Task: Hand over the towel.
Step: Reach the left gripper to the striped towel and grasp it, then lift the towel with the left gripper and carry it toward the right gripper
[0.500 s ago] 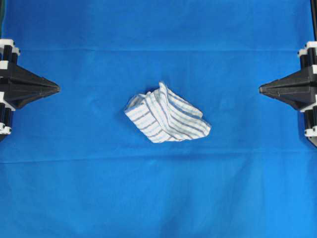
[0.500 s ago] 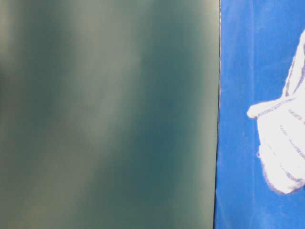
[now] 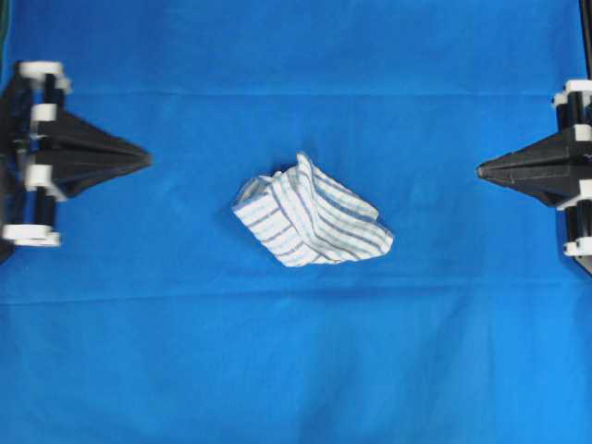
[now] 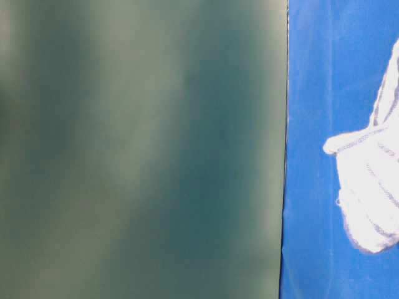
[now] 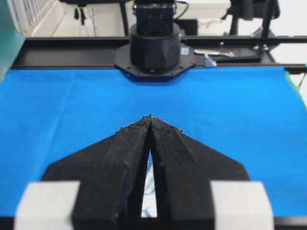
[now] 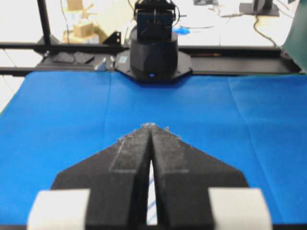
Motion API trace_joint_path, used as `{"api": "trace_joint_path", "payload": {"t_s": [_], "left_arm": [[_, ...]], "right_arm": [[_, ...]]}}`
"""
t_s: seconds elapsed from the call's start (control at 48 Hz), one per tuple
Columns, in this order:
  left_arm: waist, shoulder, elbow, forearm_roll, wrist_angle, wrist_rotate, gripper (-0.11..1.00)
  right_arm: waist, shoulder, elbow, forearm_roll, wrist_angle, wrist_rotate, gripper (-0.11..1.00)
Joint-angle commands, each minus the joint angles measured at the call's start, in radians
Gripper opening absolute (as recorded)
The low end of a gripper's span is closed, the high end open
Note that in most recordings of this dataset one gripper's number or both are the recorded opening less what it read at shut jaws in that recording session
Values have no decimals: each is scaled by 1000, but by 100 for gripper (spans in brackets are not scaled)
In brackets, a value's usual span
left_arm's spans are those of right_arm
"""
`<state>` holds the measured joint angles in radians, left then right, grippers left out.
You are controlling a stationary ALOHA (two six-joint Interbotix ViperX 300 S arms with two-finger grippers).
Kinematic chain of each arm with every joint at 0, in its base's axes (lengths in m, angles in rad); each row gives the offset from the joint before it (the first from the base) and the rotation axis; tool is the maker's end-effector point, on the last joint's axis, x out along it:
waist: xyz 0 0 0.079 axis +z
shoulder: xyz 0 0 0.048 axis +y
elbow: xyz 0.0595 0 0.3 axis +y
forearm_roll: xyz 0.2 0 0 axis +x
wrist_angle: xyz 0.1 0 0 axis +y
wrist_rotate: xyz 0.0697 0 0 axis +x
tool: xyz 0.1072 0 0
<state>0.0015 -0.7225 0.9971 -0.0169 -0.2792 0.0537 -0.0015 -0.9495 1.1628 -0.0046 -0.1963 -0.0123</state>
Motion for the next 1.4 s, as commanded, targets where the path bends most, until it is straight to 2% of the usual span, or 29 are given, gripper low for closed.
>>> {"api": "trace_joint_path", "payload": {"t_s": [0.0,0.125,0.208,0.375,0.479,0.854,1.062,1.375], "left_arm": [[8,89,-78,-2,14,3,0],[12,199,-163,-2,97,3,4],[15,267,-209,-2,167,0,22],[18,411,-319,-3,365,-11,74],[12,506,-379,-5,453,-11,92],[-11,828,-515,-3,462,-11,92],[-35,913,-563,-3,445,-9,92],[-35,966,-568,-3,442,-9,90]], "right_arm": [[-2,11,-28,0,9,3,0],[-2,20,-29,0,25,11,0],[-2,21,-28,-2,34,11,0],[-2,31,-28,0,40,8,0],[-2,37,-28,0,40,8,0],[0,77,-20,0,41,8,0],[0,78,-20,0,58,6,0],[-2,80,-20,0,75,8,0]]}}
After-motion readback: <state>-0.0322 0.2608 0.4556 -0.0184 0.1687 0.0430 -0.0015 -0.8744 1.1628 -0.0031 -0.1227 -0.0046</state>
